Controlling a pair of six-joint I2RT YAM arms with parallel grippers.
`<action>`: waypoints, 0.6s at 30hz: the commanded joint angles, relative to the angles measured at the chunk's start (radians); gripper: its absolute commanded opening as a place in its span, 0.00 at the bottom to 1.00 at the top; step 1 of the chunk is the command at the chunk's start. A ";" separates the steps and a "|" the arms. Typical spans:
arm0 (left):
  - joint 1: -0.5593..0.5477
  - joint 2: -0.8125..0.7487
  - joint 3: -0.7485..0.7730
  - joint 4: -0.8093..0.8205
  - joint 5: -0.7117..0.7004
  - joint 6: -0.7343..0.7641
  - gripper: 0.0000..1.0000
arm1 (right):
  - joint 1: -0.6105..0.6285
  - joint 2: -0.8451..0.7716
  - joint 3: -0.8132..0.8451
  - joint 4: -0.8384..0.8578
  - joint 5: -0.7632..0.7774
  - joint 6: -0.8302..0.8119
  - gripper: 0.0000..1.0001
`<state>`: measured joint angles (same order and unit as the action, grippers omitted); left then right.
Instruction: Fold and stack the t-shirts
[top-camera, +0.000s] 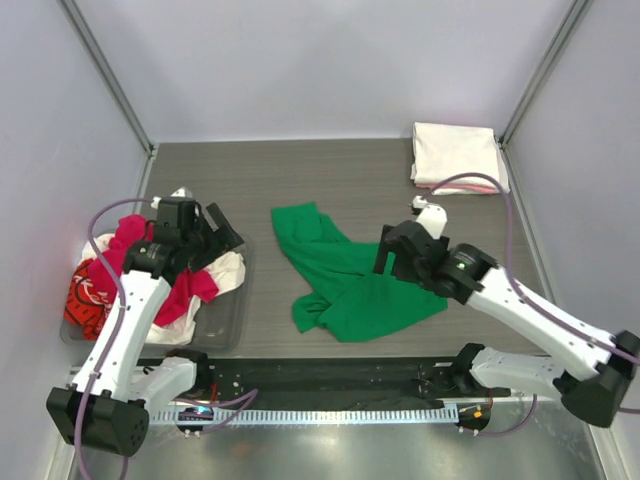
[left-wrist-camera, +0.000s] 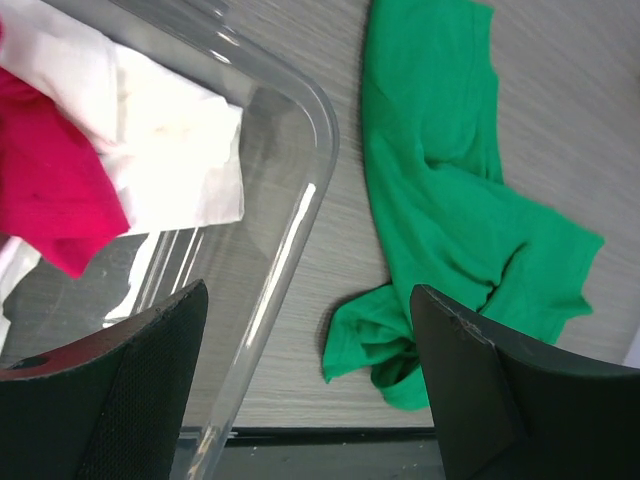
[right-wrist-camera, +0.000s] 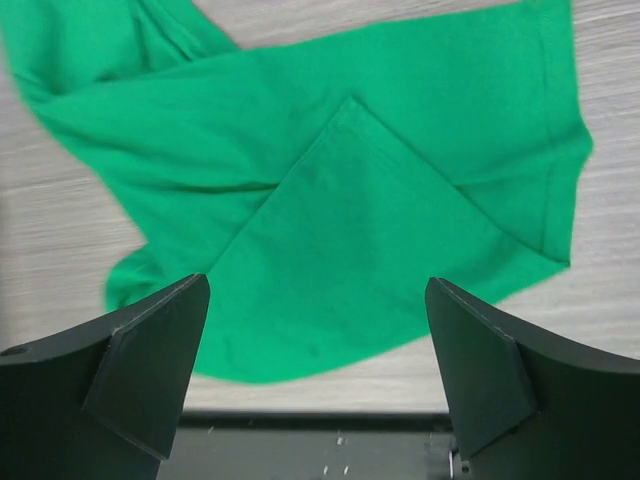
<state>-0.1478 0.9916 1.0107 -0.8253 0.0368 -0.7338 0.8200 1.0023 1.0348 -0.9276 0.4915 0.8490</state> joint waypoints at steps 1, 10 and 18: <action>-0.067 0.022 0.005 0.043 -0.073 -0.015 0.82 | -0.027 0.094 -0.001 0.122 0.021 -0.062 0.94; -0.133 0.076 -0.024 0.061 -0.115 0.028 0.82 | -0.461 0.171 -0.145 0.269 -0.221 -0.171 0.72; -0.133 0.053 -0.130 0.106 -0.127 0.112 0.82 | -0.680 0.360 -0.119 0.401 -0.332 -0.274 0.70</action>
<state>-0.2768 1.0698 0.9047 -0.7673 -0.0643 -0.6743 0.1631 1.2995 0.8715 -0.6128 0.2062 0.6449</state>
